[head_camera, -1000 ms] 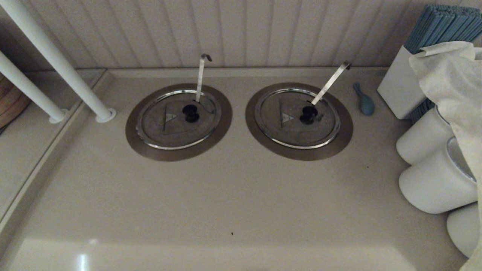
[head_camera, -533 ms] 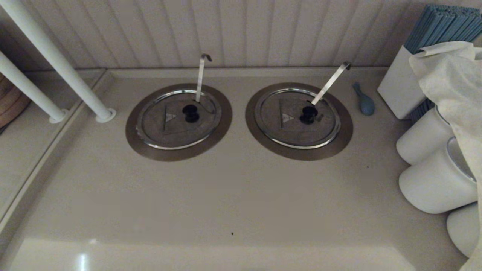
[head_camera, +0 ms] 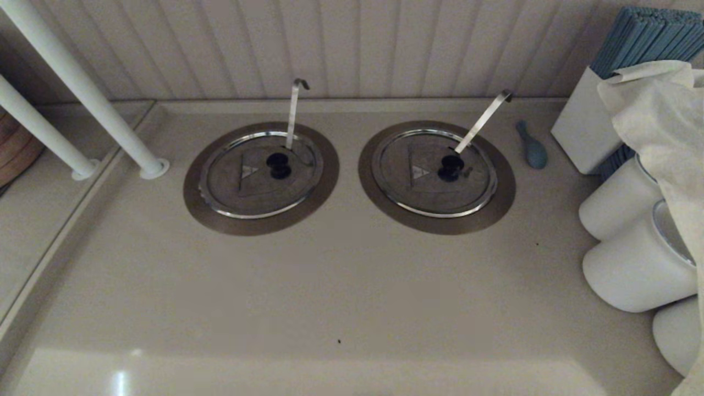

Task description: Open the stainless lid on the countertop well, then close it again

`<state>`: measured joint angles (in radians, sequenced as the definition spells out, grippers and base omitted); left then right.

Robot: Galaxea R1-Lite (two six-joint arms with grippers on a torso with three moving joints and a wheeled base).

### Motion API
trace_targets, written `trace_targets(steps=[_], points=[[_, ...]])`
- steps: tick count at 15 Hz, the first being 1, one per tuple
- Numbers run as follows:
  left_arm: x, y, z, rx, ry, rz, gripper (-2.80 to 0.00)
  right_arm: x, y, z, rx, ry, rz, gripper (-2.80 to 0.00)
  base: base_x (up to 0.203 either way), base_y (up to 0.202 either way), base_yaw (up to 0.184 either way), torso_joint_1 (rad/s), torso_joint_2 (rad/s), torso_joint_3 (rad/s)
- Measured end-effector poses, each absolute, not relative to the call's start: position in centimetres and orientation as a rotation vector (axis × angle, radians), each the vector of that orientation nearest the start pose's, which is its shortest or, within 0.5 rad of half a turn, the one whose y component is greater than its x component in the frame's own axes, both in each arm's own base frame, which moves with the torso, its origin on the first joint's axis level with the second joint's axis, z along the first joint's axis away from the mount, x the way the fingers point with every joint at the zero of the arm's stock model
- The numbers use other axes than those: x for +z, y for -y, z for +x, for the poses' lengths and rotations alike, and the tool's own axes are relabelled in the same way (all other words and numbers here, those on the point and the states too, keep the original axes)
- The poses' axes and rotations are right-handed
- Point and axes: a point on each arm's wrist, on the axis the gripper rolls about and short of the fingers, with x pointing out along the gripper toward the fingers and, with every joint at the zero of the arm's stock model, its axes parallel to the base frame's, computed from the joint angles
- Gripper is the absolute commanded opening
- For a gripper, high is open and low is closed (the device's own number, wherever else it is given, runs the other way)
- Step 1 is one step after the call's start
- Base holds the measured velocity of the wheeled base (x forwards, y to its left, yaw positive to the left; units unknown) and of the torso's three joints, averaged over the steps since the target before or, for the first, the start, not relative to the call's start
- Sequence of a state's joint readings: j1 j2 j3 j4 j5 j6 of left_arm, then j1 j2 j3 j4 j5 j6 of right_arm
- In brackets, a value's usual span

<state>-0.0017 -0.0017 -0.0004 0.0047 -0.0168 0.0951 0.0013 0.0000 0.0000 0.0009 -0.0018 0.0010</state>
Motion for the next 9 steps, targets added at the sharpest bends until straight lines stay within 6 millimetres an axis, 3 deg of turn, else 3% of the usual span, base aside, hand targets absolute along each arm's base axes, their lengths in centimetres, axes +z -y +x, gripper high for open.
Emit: trace_targets(steps=[9], points=[[7.51, 0.03, -2.29, -0.019, -0.002, 0.088, -2.8, 7.54, 0.01, -2.28, 0.0, -0.001, 0.001, 0.0, 0.0, 0.0, 0.0, 0.0, 0.0, 0.0]])
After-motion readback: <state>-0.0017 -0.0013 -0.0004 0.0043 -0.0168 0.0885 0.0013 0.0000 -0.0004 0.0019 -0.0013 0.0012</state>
